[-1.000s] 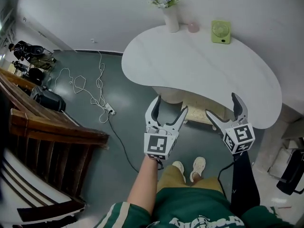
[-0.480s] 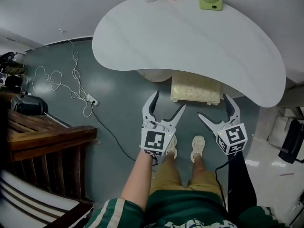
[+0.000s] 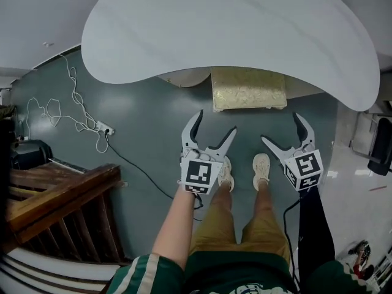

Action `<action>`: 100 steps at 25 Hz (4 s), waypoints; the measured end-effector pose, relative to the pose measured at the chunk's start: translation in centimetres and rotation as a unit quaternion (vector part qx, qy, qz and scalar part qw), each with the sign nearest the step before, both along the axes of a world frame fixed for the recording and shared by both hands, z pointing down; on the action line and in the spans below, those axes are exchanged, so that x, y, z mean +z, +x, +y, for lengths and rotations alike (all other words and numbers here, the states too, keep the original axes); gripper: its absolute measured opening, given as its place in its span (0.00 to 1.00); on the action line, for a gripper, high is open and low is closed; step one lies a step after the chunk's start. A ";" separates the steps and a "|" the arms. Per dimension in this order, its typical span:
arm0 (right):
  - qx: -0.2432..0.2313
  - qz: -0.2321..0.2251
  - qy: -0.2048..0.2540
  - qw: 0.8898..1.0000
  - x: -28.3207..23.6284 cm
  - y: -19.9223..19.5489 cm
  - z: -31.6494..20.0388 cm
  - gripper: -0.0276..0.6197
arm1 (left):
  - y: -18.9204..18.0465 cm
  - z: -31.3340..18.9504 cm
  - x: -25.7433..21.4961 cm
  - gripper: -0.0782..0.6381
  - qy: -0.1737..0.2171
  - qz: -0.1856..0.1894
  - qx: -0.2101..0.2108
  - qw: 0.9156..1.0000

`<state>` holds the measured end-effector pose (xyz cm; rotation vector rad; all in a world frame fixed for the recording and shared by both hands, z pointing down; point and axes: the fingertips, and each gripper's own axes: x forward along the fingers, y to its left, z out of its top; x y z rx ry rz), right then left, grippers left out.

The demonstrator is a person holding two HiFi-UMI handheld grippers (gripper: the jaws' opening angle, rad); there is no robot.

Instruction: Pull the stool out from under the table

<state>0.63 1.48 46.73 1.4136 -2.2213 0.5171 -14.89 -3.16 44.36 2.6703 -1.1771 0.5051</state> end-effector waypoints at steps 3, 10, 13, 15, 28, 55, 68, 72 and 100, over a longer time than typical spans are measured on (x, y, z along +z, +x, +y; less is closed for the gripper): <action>0.009 0.019 -0.012 1.000 2.7 0.9 0.0 0.84 | -0.1 -0.4 3.0 0.68 -0.013 -0.001 0.006 1.000; 0.024 0.043 -0.025 0.998 9.5 3.3 0.3 0.83 | -0.4 -0.5 10.8 0.68 -0.033 -0.022 0.015 0.999; 0.027 0.048 -0.032 0.998 13.7 4.7 0.1 0.83 | -0.4 -1.0 14.7 0.68 -0.038 -0.038 0.012 0.998; 0.023 0.050 -0.040 0.998 16.6 5.6 0.0 0.82 | -0.3 -1.1 17.3 0.68 -0.043 -0.046 0.005 0.998; 0.026 0.091 -0.060 0.994 32.5 12.2 -2.8 0.83 | 0.7 -2.9 32.8 0.68 -0.063 -0.084 -0.015 0.994; 0.028 0.112 -0.003 0.993 42.3 13.3 -9.8 0.68 | 2.9 -8.7 43.8 0.69 -0.085 -0.099 -0.011 0.991; 0.045 0.081 0.019 0.995 40.5 12.4 -7.7 0.66 | 2.1 -8.0 41.5 0.66 -0.068 -0.084 0.007 0.994; 0.041 0.082 0.019 0.996 39.5 12.4 -7.3 0.66 | 2.0 -7.3 40.9 0.66 -0.072 -0.074 0.005 0.995; 0.023 0.137 -0.092 0.986 42.2 12.7 -7.3 0.66 | 1.9 -8.2 43.5 0.66 -0.153 -0.165 0.031 0.974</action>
